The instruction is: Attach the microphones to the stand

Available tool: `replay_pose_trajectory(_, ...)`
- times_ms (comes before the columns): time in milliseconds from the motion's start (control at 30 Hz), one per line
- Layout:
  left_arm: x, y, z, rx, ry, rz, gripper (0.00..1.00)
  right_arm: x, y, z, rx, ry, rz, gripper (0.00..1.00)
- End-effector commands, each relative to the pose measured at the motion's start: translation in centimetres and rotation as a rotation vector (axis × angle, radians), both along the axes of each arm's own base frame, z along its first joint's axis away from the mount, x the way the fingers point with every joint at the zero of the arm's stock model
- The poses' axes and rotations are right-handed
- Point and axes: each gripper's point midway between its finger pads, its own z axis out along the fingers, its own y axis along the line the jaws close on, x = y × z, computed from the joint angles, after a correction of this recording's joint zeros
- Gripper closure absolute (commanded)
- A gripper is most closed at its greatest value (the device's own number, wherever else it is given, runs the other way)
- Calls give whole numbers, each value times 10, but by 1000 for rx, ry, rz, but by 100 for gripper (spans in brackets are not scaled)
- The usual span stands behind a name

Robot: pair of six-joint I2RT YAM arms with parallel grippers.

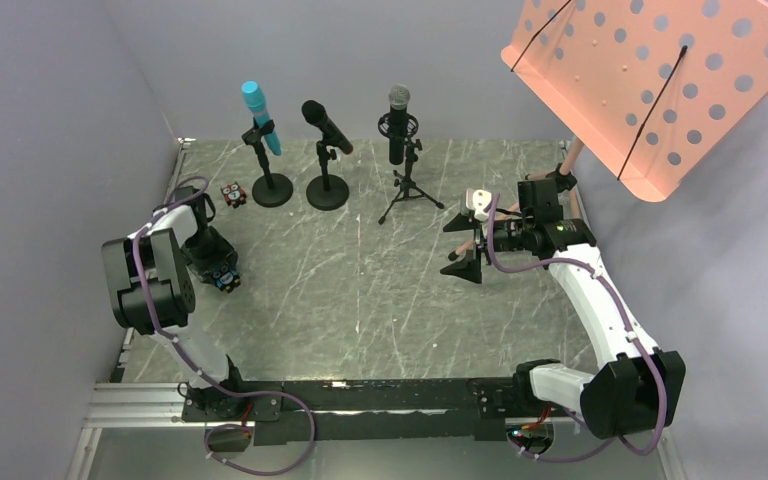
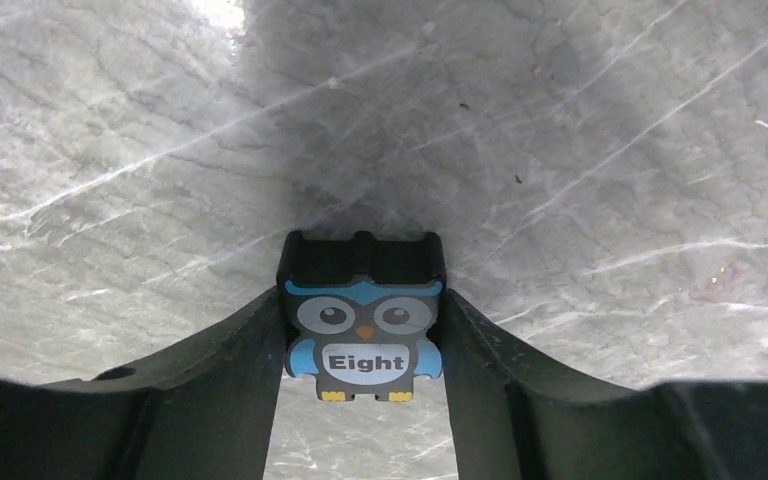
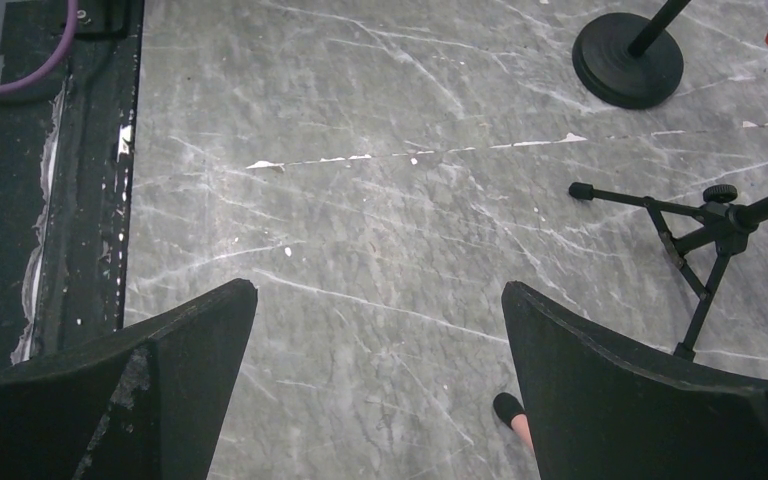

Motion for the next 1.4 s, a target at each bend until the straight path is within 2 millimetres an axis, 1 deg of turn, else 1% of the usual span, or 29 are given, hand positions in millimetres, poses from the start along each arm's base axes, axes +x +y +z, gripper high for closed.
replay_pose_trajectory(0, 4, -1, 2, -4, -1, -23, 49, -3, 3, 25, 33, -95, 40, 0)
replay_pose_trajectory(67, 17, 0, 8, -9, -38, -44, 62, -3, 3, 25, 32, -94, 40, 0)
replay_pose_trajectory(100, 25, 1, 12, -10, -59, -55, 66, -3, 3, 24, 32, -93, 40, 0)
replay_pose_trajectory(133, 33, 3, 16, -8, -75, -64, 68, -3, 3, 24, 31, -94, 38, 0)
replay_pose_trajectory(267, 77, 15, 32, 11, -122, -126, 71, -3, 3, 24, 28, -98, 36, 0)
replay_pose_trajectory(367, 110, 29, 40, 42, -135, -161, 71, -2, 2, 23, 27, -93, 35, 0)
replay_pose_trajectory(467, 144, 45, 43, 77, -145, -185, 70, -2, 3, 21, 28, -83, 40, 0)
replay_pose_trajectory(500, 156, 49, 44, 85, -156, -193, 69, -1, 3, 20, 25, -80, 38, 0)
replay_pose_trajectory(567, 173, 57, 40, 83, -162, -204, 66, 0, 3, 17, 21, -73, 38, 0)
replay_pose_trajectory(600, 183, 59, 36, 72, -172, -206, 62, 1, 2, 16, 19, -69, 36, 0)
replay_pose_trajectory(633, 185, 61, 30, 54, -172, -203, 57, 2, 2, 14, 15, -64, 33, 0)
replay_pose_trajectory(667, 192, 63, 32, 48, -192, -199, 51, 3, 2, 13, 15, -61, 32, 0)
replay_pose_trajectory(733, 200, 67, 31, 49, -219, -196, 41, 4, 2, 9, 9, -51, 29, 0)
replay_pose_trajectory(800, 207, 66, 35, 43, -252, -203, 32, 5, 2, 7, 6, -42, 30, 0)
replay_pose_trajectory(900, 213, 70, 48, 66, -286, -212, 16, 6, 2, 4, 0, -28, 34, 0)
replay_pose_trajectory(933, 213, 71, 54, 74, -298, -212, 14, 6, 2, 3, -1, -24, 34, 0)
replay_pose_trajectory(1033, 212, 68, 85, 90, -376, -221, 11, 7, 2, 2, -2, -22, 31, 0)
replay_pose_trajectory(1100, 205, 57, 111, 85, -460, -238, 11, 8, 2, 1, -1, -17, 28, 0)
replay_pose_trajectory(1133, 200, 47, 126, 79, -521, -257, 11, 9, 2, 0, -1, -15, 25, 0)
replay_pose_trajectory(1233, 171, 22, 164, 67, -677, -291, 10, 10, 2, 1, 1, -13, 19, 0)
replay_pose_trajectory(1267, 152, 11, 172, 57, -720, -300, 10, 11, 2, 1, 0, -13, 13, 0)
replay_pose_trajectory(1333, 128, -6, 189, 47, -815, -331, 9, 13, 1, 4, 1, -22, -3, 0)
replay_pose_trajectory(1367, 116, -14, 195, 42, -858, -350, 9, 14, 0, 7, 4, -26, -13, 0)
